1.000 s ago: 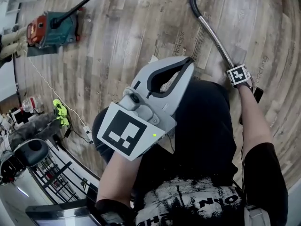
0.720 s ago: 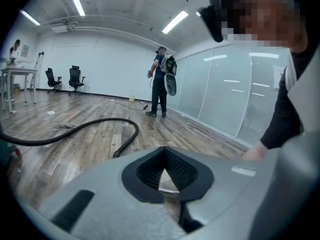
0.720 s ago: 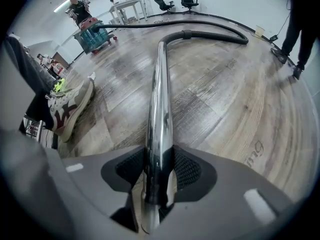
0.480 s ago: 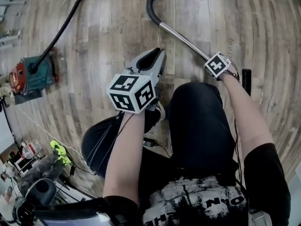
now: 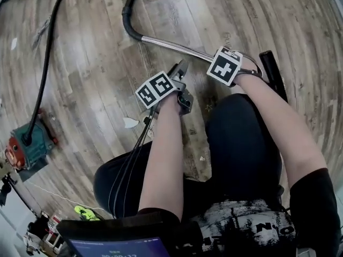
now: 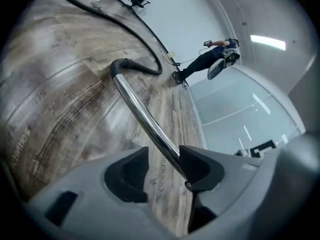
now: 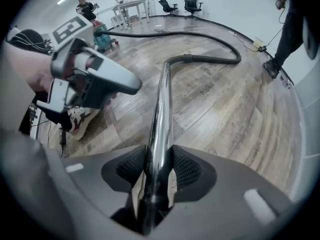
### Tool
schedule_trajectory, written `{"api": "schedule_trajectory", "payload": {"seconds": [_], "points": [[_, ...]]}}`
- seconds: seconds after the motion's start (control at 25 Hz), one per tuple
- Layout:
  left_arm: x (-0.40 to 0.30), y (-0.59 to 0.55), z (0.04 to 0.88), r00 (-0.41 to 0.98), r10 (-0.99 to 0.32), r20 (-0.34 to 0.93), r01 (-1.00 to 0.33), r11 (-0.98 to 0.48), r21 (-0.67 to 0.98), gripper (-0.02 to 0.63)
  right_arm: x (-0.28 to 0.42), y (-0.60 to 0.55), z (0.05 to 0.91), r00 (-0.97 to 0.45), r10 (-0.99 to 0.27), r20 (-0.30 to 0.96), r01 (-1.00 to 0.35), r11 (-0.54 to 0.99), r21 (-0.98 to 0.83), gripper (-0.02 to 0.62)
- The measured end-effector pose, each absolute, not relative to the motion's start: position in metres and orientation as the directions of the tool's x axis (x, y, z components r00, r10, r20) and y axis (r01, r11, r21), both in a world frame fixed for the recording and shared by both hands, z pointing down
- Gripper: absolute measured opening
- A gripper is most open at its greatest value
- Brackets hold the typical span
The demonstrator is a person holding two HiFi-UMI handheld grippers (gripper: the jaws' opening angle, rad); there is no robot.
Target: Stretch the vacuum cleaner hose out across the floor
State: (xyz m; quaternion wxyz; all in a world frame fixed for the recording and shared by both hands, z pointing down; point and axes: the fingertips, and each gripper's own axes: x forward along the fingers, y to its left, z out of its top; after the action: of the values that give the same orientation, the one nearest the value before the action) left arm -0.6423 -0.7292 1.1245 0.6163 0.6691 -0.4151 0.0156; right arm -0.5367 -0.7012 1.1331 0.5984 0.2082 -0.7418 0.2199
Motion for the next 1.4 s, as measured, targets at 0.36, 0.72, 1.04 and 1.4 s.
{"api": "schedule_trajectory", "payload": {"seconds": [0.36, 0.72, 1.04, 1.4], "points": [[-0.578, -0.774, 1.142, 0.708, -0.607, 0.361, -0.265, 0.245, 0.933, 0.249, -0.540, -0.701, 1.107, -0.213, -0.087, 0.973, -0.572, 0.819, -0.052, 0.176], [-0.541, -0.788, 1.135, 0.683, -0.683, 0.258, -0.047, 0.311, 0.949, 0.099, -0.526, -0.692, 1.097, -0.201, -0.137, 0.970, -0.487, 0.873, 0.022, 0.192], [-0.547, -0.792, 1.108, 0.573, -0.741, 0.350, -0.175, 0.306, 0.936, 0.081, -0.522, -0.679, 1.114, -0.208, -0.075, 0.975, -0.450, 0.893, -0.027, 0.184], [-0.566, -0.821, 1.076, 0.597, -0.773, 0.212, -0.186, 0.124, 0.975, 0.114, -0.497, -0.659, 1.096, -0.398, 0.017, 0.917, -0.499, 0.835, -0.232, 0.166]]}}
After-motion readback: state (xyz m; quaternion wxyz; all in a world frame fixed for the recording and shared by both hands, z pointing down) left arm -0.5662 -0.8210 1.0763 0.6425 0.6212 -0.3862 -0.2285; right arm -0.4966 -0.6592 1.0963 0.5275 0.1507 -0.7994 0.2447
